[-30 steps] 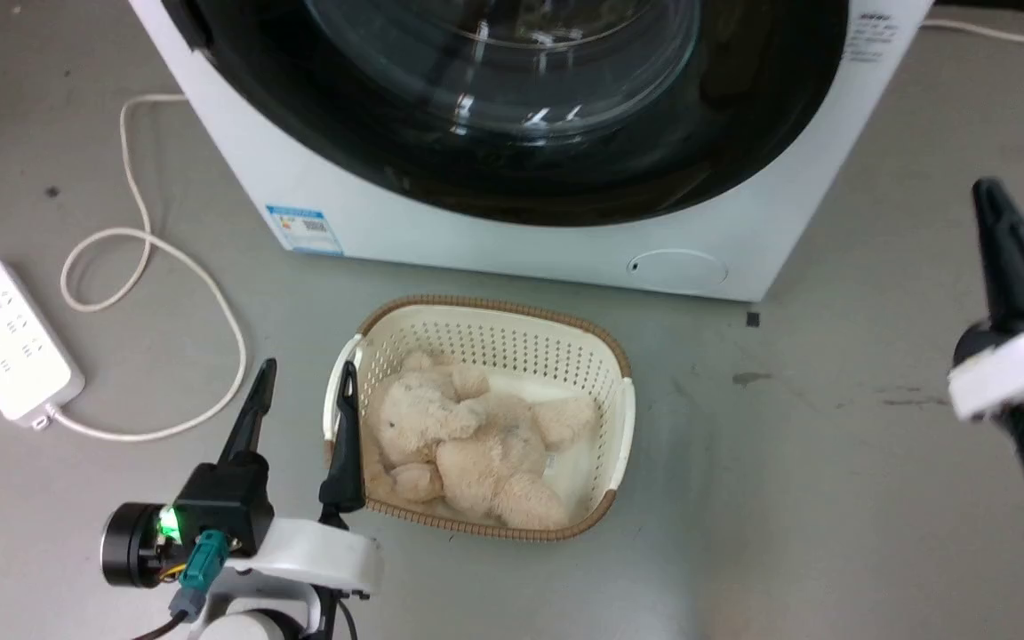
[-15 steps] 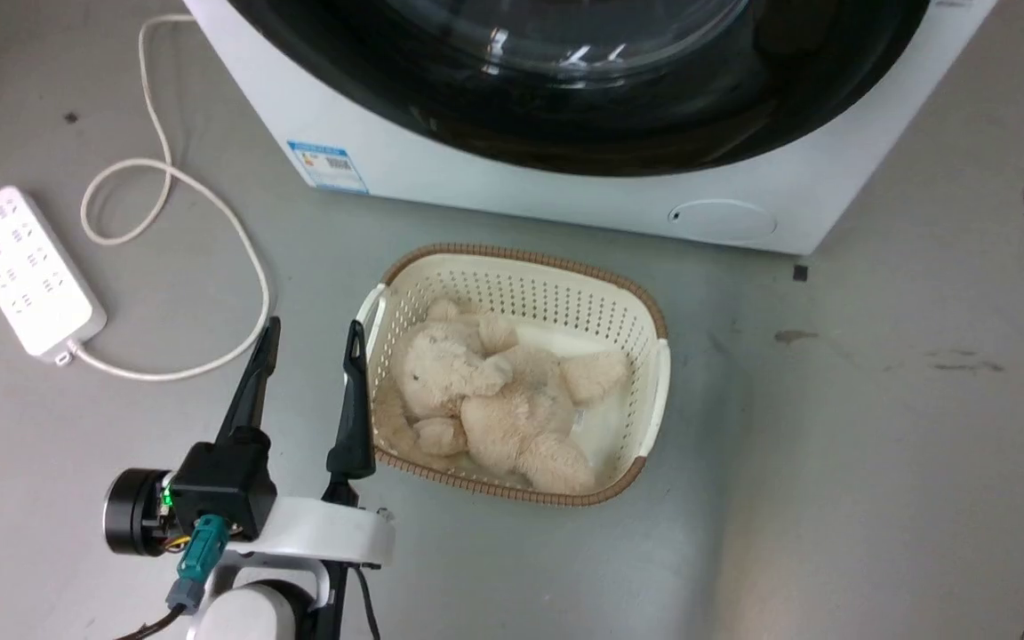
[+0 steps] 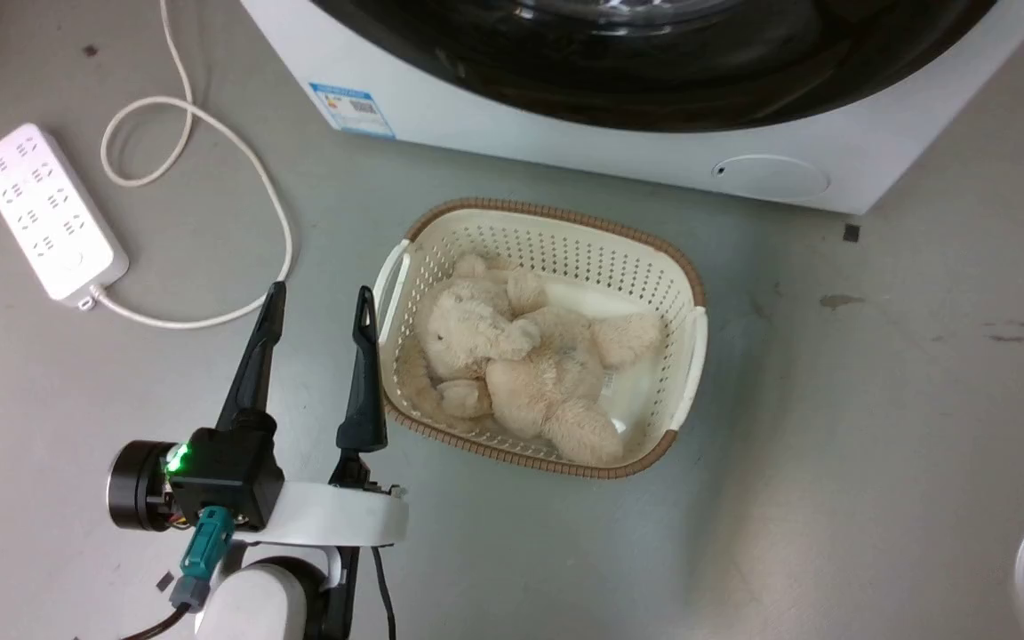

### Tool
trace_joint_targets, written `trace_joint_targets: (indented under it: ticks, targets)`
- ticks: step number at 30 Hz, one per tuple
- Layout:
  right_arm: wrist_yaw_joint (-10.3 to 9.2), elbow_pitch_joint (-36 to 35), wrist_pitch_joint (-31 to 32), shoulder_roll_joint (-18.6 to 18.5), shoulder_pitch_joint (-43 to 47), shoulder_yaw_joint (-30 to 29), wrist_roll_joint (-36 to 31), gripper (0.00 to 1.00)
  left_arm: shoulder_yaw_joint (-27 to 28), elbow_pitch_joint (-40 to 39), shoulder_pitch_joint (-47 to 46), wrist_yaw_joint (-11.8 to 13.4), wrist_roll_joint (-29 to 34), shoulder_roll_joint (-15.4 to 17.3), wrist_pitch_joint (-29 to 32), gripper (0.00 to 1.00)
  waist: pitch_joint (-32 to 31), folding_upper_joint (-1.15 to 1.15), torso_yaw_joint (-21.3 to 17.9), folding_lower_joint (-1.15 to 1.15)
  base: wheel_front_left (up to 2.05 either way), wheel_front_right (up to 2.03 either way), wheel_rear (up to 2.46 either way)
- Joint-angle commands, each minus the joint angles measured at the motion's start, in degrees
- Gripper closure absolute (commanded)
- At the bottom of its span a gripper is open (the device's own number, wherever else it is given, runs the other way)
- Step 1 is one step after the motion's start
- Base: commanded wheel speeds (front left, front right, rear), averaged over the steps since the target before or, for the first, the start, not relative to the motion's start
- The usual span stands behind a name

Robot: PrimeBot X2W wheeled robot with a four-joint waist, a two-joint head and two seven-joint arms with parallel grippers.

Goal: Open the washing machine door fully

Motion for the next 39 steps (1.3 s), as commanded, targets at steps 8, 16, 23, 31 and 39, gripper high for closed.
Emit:
trace_joint_targets:
  ticks: [8, 16, 23, 31, 39]
  targets:
    - [-0.02, 4.2, 7.9, 0.9, -10.2, -7.0, -1.3, 1.00, -1.5, -0.9, -2.3, 1.0, -0.8, 0.0, -1.5, 0.00, 3.0, 0.00, 1.9, -0.01, 0.00, 0.00, 0.00]
    - [-0.03, 5.5, 15.6, 1.7, -14.4, -12.8, -2.2, 1.00, -2.6, -0.8, -3.3, 1.8, -1.9, 0.0, -2.5, 0.00, 3.9, 0.00, 3.5, -0.01, 0.00, 0.00, 0.00]
    - [-0.04, 4.0, 23.4, 2.0, -10.5, -16.5, -0.7, 1.00, -2.7, -0.3, -2.9, 2.1, -1.8, 0.0, -3.3, 0.00, 1.1, 0.00, 3.7, -0.01, 0.00, 0.00, 0.00]
    - [-0.04, 7.3, 29.1, 2.0, -1.8, -13.6, 8.2, 1.00, -2.3, 1.2, -0.5, 1.2, -1.2, 0.0, -4.3, 0.00, -5.1, 0.00, 2.8, -0.01, 0.00, 0.00, 0.00]
    - [-0.04, 10.4, 28.6, 2.0, 13.3, 2.2, 22.6, 1.00, -1.9, 3.2, 4.5, -0.7, 0.1, 0.0, -4.3, 0.00, -13.2, 0.00, 1.1, -0.01, 0.00, 0.00, 0.00]
